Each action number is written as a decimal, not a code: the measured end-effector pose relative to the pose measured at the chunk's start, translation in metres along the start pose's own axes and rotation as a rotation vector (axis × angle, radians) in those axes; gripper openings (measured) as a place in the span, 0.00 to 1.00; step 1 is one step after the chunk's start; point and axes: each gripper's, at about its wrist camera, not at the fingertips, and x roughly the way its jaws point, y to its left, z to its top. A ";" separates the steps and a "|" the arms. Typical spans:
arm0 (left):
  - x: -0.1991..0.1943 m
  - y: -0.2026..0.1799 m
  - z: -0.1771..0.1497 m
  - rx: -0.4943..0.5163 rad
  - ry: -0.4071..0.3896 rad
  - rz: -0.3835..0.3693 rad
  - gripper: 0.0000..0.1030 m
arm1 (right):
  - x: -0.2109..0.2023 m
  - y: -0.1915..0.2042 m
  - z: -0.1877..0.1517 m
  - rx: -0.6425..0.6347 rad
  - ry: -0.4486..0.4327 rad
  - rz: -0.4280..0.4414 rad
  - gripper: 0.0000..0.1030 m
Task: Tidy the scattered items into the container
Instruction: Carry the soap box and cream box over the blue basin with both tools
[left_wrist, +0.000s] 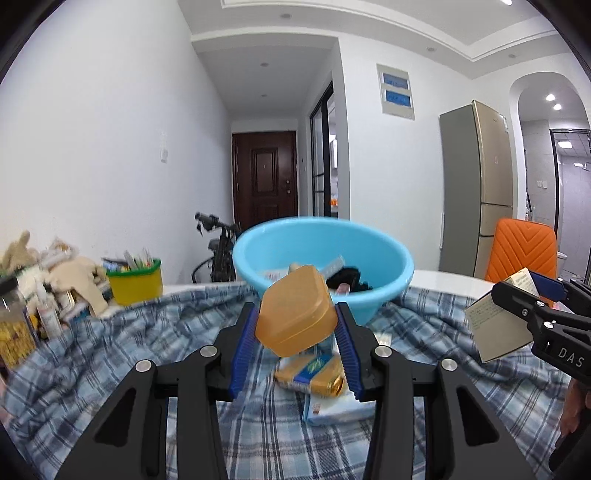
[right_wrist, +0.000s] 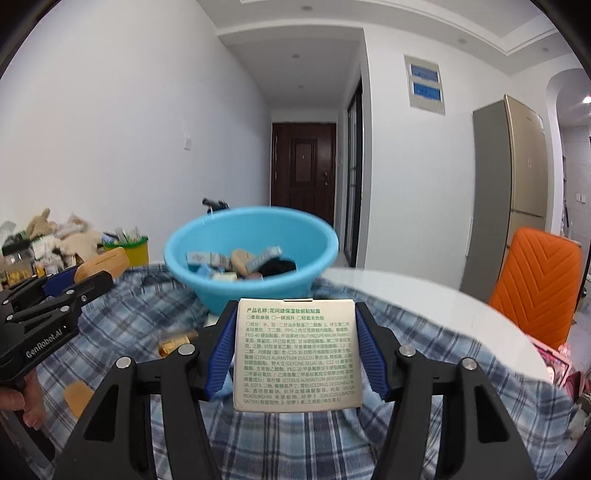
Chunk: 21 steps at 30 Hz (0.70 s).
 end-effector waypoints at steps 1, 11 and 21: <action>-0.004 -0.002 0.005 0.002 -0.010 0.000 0.43 | -0.003 0.000 0.005 0.000 -0.013 0.001 0.57; -0.051 -0.016 0.036 0.032 -0.107 -0.033 0.43 | -0.040 0.008 0.033 0.011 -0.100 0.027 0.57; -0.071 -0.022 0.024 0.030 -0.078 -0.036 0.43 | -0.045 0.013 0.013 0.014 -0.051 0.051 0.57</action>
